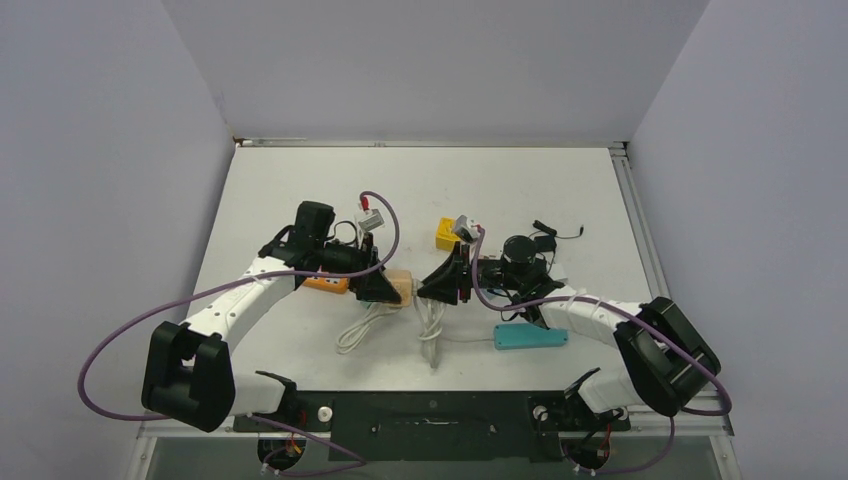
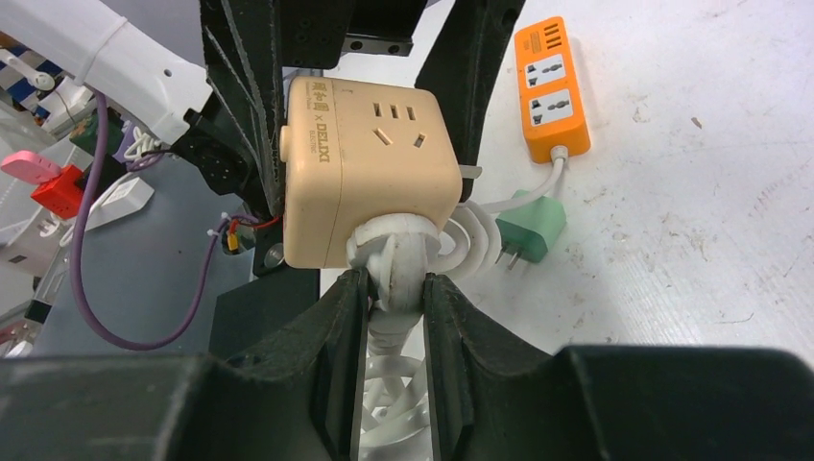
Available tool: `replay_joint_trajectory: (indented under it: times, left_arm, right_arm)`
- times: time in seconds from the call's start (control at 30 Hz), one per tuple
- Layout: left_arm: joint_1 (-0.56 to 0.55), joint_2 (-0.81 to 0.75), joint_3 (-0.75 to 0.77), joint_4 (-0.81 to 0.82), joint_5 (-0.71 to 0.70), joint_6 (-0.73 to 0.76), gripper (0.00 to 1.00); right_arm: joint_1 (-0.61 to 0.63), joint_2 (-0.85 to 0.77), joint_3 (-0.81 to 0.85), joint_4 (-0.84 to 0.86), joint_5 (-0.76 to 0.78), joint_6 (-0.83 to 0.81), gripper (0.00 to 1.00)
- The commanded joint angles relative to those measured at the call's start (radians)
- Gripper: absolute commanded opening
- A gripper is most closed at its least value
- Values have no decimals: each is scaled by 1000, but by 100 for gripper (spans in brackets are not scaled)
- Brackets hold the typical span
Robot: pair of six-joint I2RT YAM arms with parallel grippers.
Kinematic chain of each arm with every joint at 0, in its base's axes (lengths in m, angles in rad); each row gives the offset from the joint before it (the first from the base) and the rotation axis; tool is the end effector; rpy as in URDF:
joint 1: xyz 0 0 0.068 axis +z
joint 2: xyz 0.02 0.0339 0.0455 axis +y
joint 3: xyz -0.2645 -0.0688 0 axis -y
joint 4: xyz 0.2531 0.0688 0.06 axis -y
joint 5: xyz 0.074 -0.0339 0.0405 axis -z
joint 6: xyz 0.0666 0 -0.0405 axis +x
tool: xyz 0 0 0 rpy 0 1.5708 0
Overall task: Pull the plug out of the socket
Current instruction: Remove the plug from the socket.
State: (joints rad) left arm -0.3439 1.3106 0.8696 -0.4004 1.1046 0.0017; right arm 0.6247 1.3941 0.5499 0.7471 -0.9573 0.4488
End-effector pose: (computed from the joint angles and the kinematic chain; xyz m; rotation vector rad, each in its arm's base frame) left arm 0.2395 -0.1490 0.2378 0.8900 2.0826 -1.4821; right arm 0.2101 0.2186 0.2137 -0.9536 1.6351 1.5582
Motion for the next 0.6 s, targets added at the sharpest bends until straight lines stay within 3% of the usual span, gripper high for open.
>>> replay_joint_trajectory:
  times: [0.0,0.33,0.57]
  left_arm:
    - [17,-24,54,69,194,-15,0]
    - [5,-69,9,182,257,-119,0]
    - [2,-74,9,185,244,-122,0]
  right_arm:
    - [17,-39,9,9,-48,-83,5]
    - [5,-66,-92,100,136,-180,5]
    - [-15,3,-71,133,95,-132,5]
